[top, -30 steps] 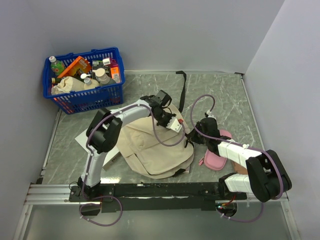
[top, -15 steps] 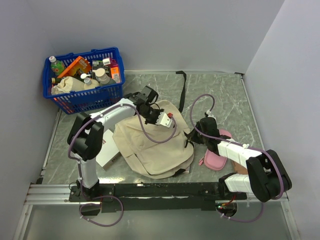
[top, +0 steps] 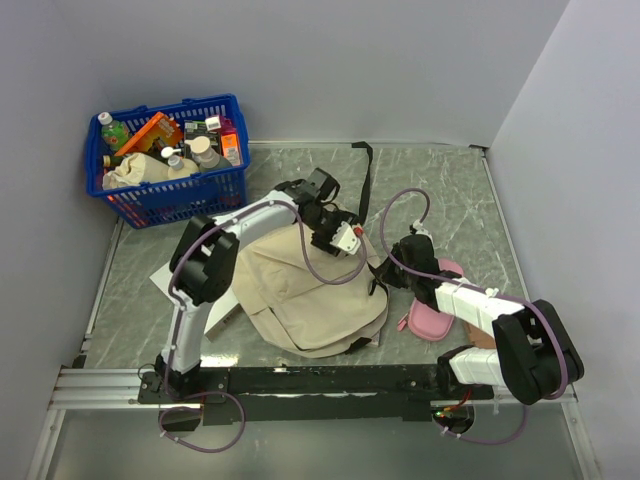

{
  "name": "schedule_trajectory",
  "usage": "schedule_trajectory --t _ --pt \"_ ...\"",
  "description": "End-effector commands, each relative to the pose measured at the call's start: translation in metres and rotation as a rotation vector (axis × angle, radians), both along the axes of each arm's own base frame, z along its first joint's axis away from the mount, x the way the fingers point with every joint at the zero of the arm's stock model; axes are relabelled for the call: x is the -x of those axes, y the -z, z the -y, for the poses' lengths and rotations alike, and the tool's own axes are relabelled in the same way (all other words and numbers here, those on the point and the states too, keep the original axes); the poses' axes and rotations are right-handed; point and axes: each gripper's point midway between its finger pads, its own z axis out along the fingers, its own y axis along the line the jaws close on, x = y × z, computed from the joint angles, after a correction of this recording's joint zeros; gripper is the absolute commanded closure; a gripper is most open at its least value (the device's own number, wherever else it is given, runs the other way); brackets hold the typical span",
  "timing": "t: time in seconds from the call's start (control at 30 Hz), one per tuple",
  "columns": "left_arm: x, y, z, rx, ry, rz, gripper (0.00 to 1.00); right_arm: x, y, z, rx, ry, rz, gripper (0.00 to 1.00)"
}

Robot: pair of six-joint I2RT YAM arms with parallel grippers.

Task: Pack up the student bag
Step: Unzip the student bag at the center of the board.

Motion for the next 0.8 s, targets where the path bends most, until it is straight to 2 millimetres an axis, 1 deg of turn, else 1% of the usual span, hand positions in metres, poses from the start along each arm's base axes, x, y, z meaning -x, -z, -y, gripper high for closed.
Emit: schedule_trajectory --t 0.0,0.03,0.07,0.13,0.17,0.23,0.3,0.33,0.4,0.43,0.53,0.63,0.77 --pt "0.014 -0.003 0.018 0.008 0.152 0.012 0.33 0.021 0.012 -0.002 0.007 -0.035 -0.057 0.86" --pt "0.014 0.0 0.023 0.0 0.171 0.013 0.33 0.021 0.012 -0.001 0.005 -0.035 -0.056 0.86" --pt "0.021 0.006 0.016 -0.042 0.195 -0.007 0.34 0.022 0.013 -0.001 0.009 -0.036 -0.058 0.86" --pt "0.026 0.015 0.016 -0.082 0.219 -0.03 0.36 0.023 0.014 -0.001 0.013 -0.039 -0.06 0.86" --pt "0.032 0.02 0.01 -0.114 0.236 -0.05 0.36 0.024 0.015 -0.001 0.014 -0.042 -0.061 0.86" --pt "0.039 0.028 0.006 -0.137 0.25 -0.063 0.38 0.024 0.015 -0.001 0.016 -0.045 -0.062 0.86" --pt "0.042 0.033 0.004 -0.149 0.269 -0.042 0.4 0.022 0.013 0.0 0.015 -0.044 -0.055 0.86" --pt "0.047 0.037 0.0 -0.161 0.278 -0.043 0.43 0.023 0.013 -0.001 0.014 -0.047 -0.054 0.86" --pt "0.049 0.04 -0.003 -0.18 0.288 -0.046 0.47 0.022 0.012 -0.002 0.009 -0.05 -0.054 0.86" --pt "0.048 0.041 -0.001 -0.183 0.286 -0.049 0.53 0.022 0.012 -0.003 0.008 -0.05 -0.055 0.86" --pt "0.048 0.043 -0.001 -0.193 0.272 -0.077 0.62 0.022 0.012 -0.002 0.005 -0.051 -0.053 0.86" --pt "0.051 0.047 -0.002 -0.199 0.289 -0.071 0.67 0.024 0.012 -0.002 0.008 -0.051 -0.05 0.86" --pt "0.057 0.051 -0.002 -0.216 0.309 -0.087 0.67 0.025 0.013 -0.001 0.008 -0.05 -0.05 0.86"
